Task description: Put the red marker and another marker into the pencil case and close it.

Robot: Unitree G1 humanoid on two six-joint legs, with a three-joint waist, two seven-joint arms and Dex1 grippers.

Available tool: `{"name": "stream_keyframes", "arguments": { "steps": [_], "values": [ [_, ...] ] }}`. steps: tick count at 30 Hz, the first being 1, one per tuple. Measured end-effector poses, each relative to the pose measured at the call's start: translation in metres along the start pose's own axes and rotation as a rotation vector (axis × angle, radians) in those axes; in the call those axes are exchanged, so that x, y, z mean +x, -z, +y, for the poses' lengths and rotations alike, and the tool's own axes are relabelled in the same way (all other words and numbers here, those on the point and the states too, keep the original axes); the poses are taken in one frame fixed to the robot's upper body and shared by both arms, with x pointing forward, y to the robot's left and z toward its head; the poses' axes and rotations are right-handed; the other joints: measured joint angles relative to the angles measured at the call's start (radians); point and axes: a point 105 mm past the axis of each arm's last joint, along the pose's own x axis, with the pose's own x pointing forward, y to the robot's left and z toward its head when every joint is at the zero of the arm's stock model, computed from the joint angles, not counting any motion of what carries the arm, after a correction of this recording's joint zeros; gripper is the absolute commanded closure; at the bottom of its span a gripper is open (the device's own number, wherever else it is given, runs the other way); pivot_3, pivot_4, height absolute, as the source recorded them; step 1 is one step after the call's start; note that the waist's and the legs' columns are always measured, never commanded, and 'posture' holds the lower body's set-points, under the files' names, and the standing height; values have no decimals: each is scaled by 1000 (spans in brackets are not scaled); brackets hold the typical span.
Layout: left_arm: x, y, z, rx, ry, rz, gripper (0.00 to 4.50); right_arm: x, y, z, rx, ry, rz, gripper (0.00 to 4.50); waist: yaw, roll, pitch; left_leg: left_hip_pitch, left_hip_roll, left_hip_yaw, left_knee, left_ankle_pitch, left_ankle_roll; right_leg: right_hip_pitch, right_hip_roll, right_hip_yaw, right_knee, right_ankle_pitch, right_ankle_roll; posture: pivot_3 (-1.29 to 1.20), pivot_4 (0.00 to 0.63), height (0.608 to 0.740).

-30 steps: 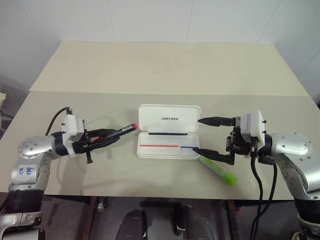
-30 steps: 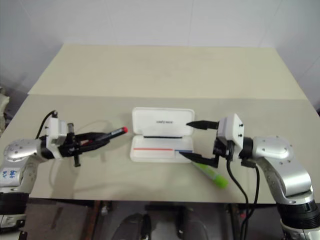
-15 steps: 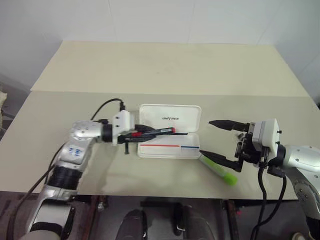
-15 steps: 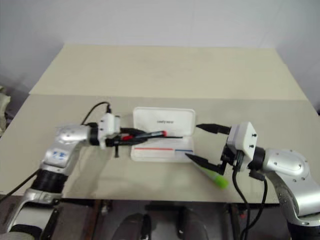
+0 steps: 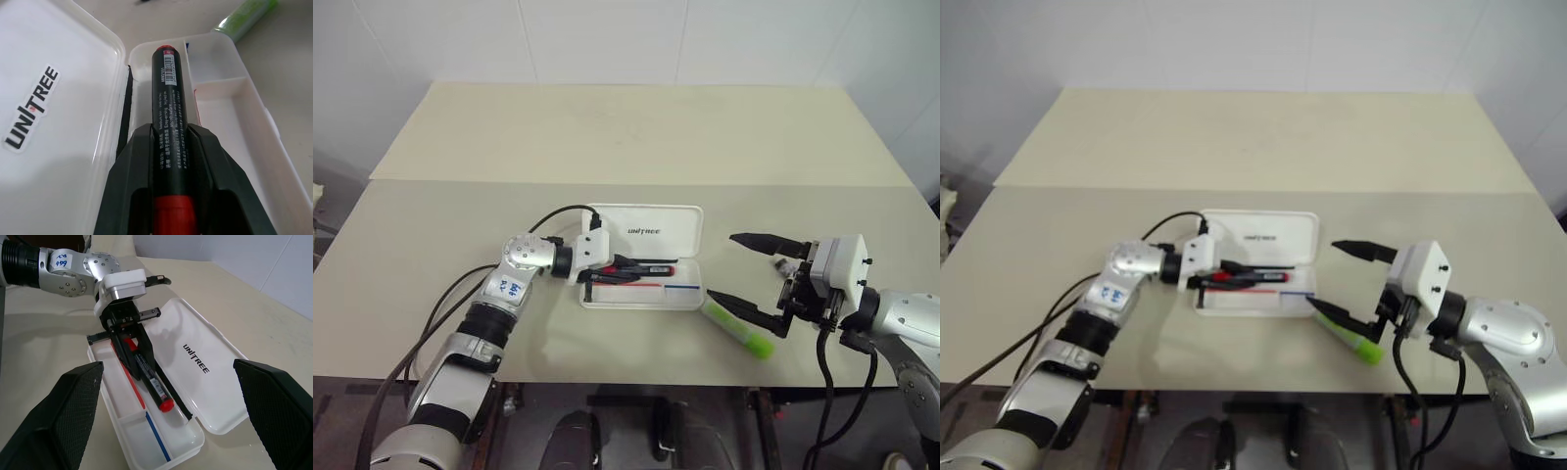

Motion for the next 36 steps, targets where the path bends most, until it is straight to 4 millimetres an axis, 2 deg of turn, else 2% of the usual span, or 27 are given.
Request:
{"name": "stream_keyframes", "arguments": {
  "steps": [2,12,13,14,20,25,30,34,36],
  "values": [
    [1,0,0,3,2,1,3949,0,0,1,3,0,4,0,0,0,0,-1,0,0,2,-1,1,0,0,0,1,0,0,0,150,740],
    [11,-11,0,-4,12,-33,493,0,-1,2,3,7,3,0,-1,0,0,-1,0,0,4,-1,2,0,-1,0,3,0,1,0,150,740],
    [11,-14,1,4,14,-38,175,0,-1,2,3,7,2,0,-1,0,0,-1,0,0,4,-1,2,0,-1,0,3,0,1,0,150,740],
    [11,-18,1,7,14,-46,57,0,-1,1,1,7,1,0,-1,0,0,-1,0,0,4,-1,2,0,-1,1,3,0,1,0,150,740],
    [9,-40,-7,-16,18,-139,57,3,-7,-1,-17,2,-16,0,-1,0,0,0,1,0,5,-1,2,0,-1,1,4,0,1,0,150,740],
    [-9,-69,-13,-39,42,-272,57,0,0,-9,16,21,-3,0,-2,0,0,0,1,0,5,-1,2,0,-1,2,5,0,1,0,150,740],
    [-48,-70,-16,-88,42,-278,57,-35,18,-40,58,138,98,0,-2,0,0,1,0,0,5,0,1,0,-1,2,6,0,1,0,150,740],
    [-74,-58,-25,-94,55,-207,57,-62,40,-50,118,189,205,0,-2,0,0,1,0,0,5,0,1,0,0,2,6,0,0,0,150,740],
    [-89,-54,-25,-100,31,-180,57,-71,49,-47,153,208,246,0,-1,0,0,1,1,0,5,0,1,0,0,3,6,0,0,0,150,740]
  ]
}}
